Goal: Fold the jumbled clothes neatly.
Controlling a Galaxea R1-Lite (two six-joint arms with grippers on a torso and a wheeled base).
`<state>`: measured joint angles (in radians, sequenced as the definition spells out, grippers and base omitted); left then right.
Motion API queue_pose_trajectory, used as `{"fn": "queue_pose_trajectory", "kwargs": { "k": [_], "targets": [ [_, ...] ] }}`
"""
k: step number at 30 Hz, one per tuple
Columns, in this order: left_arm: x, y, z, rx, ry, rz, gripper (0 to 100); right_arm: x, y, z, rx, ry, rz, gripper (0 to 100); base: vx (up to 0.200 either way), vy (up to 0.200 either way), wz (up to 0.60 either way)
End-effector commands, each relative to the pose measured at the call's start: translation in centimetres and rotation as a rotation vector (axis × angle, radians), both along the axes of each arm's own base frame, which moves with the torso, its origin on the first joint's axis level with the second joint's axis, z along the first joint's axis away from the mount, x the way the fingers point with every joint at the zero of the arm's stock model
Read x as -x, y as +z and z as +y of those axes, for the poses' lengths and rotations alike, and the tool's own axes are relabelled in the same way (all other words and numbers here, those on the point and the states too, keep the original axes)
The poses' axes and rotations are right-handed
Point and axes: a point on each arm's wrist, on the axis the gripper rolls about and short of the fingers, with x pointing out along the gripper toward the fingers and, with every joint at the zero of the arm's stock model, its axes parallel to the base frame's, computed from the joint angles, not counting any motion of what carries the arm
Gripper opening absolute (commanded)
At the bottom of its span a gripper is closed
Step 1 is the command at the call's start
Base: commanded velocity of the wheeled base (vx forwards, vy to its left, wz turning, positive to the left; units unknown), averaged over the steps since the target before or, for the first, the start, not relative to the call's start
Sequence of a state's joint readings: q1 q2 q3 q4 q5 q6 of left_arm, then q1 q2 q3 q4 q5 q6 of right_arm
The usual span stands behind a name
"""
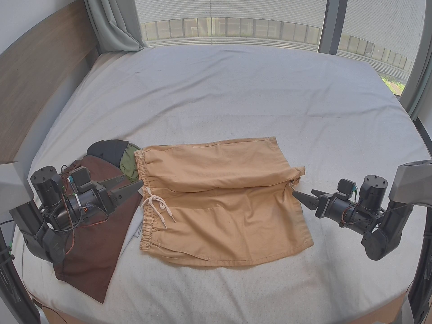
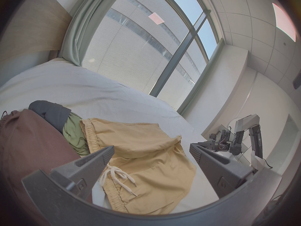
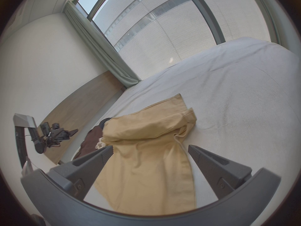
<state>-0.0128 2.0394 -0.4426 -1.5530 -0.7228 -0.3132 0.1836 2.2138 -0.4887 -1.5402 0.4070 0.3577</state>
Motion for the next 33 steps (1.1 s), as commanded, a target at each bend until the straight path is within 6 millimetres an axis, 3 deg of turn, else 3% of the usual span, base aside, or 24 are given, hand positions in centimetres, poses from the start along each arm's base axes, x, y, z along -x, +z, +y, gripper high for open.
{"fn": "queue_pose_trajectory", "kwargs": {
  "k": [1, 16, 33],
  "targets": [
    [1.1, 0.5, 0.1, 0.002, -0.030, 0.002, 100, 2.6, 2.2, 0.2, -0.007, 0.068, -0.021, 100, 0.000, 0.000, 0.00],
    [3.6, -0.3, 0.0, 0.003, -0.154, 0.067, 100, 4.5, 3.6, 0.2, 0.018, 0.131, -0.066, 100, 0.000, 0.000, 0.00],
    [4.5, -4.6, 0.4, 0.013, -0.118, 0.269, 100, 4.4, 3.4, 0.4, 0.024, 0.130, -0.062, 100, 0.000, 0.000, 0.00]
  ]
}}
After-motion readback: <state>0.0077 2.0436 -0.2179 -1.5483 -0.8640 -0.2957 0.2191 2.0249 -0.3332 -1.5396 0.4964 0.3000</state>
